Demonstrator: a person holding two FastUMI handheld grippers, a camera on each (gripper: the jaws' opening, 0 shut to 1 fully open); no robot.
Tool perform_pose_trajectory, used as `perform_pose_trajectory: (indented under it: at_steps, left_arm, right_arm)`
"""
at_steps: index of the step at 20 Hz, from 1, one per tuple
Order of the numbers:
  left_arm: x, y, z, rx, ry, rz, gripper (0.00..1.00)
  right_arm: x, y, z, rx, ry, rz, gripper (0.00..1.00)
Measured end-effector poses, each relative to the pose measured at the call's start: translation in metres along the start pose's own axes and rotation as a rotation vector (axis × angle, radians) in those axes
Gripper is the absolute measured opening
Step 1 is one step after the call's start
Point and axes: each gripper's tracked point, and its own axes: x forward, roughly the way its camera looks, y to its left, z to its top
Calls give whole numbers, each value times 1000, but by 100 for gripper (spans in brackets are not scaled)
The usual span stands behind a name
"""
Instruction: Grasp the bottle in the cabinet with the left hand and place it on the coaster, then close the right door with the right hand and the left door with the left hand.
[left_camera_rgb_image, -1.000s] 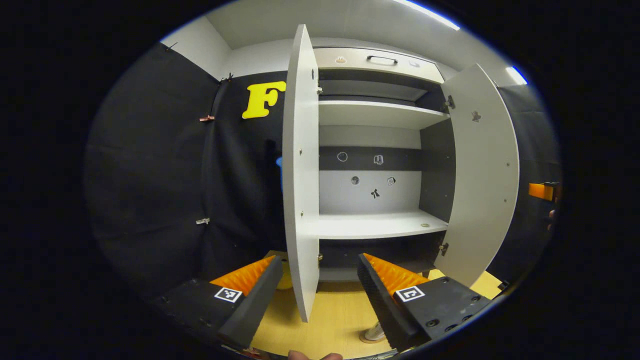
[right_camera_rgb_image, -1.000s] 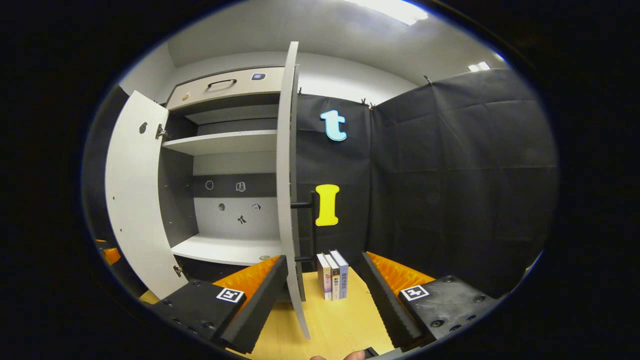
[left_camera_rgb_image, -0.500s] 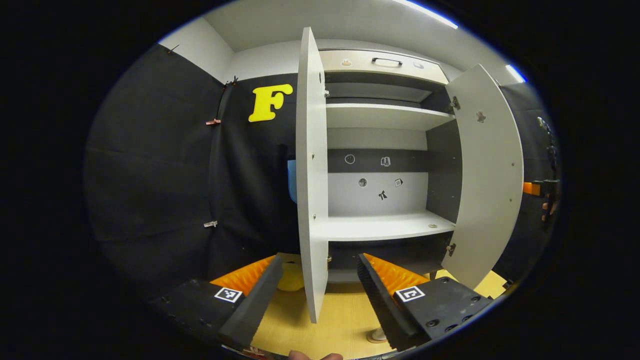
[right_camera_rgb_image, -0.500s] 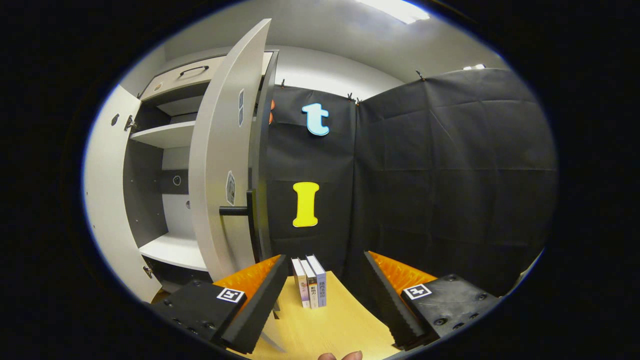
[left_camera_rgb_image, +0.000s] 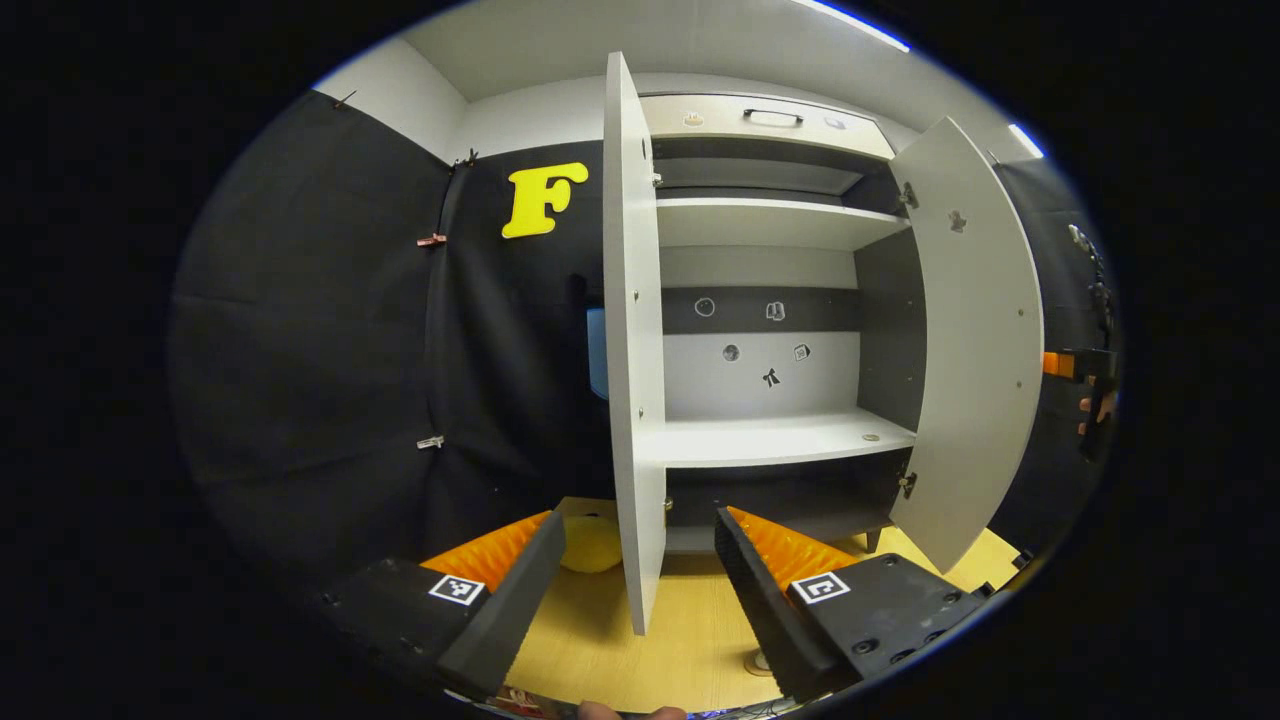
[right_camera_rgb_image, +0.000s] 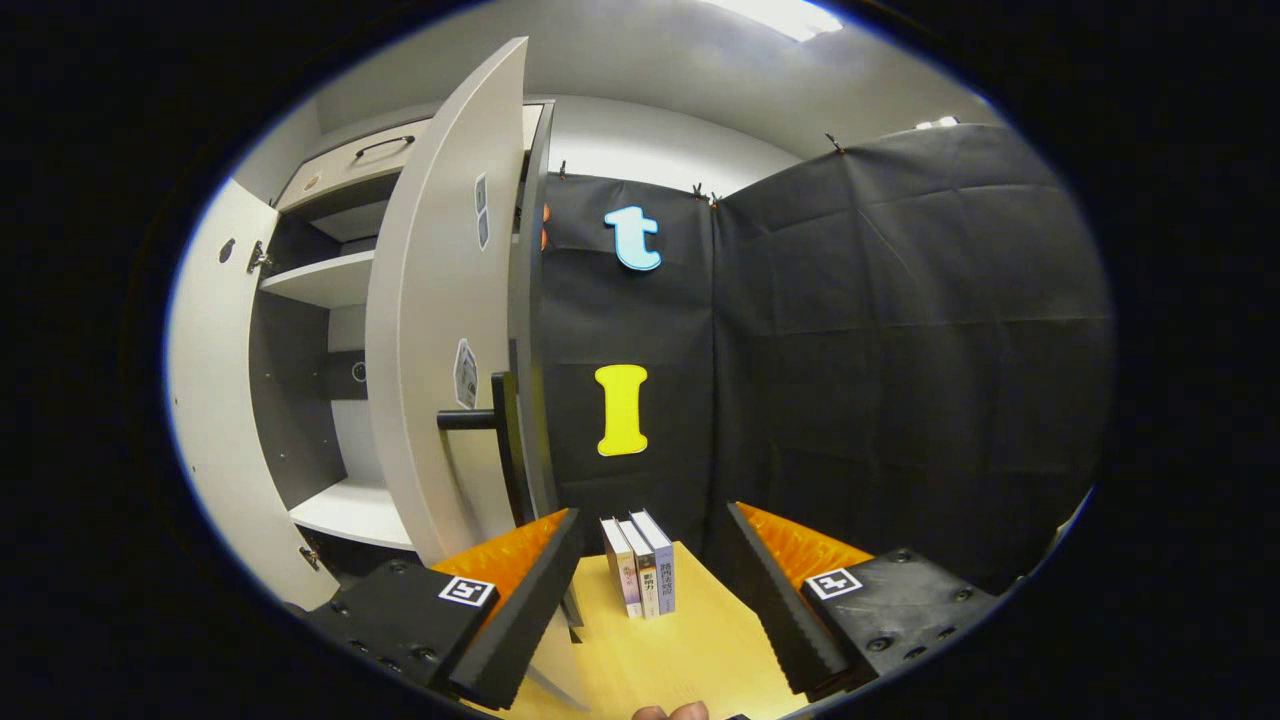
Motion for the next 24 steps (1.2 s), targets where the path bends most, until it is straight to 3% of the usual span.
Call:
perform_pose_trajectory:
  at_steps: [7, 16, 24]
  left_arm:
    - [-1, 3, -2, 0, -3, 2, 95]
    - [-1, 28, -9, -14, 11, 62, 95]
    - [5, 44, -13, -35, 27, 98, 95]
  right_arm:
    - [-12, 63, -5, 4, 21, 151, 97]
    - [-5, 160, -17, 33, 47, 349, 97]
    - [19, 207, -26, 64, 56, 390, 98]
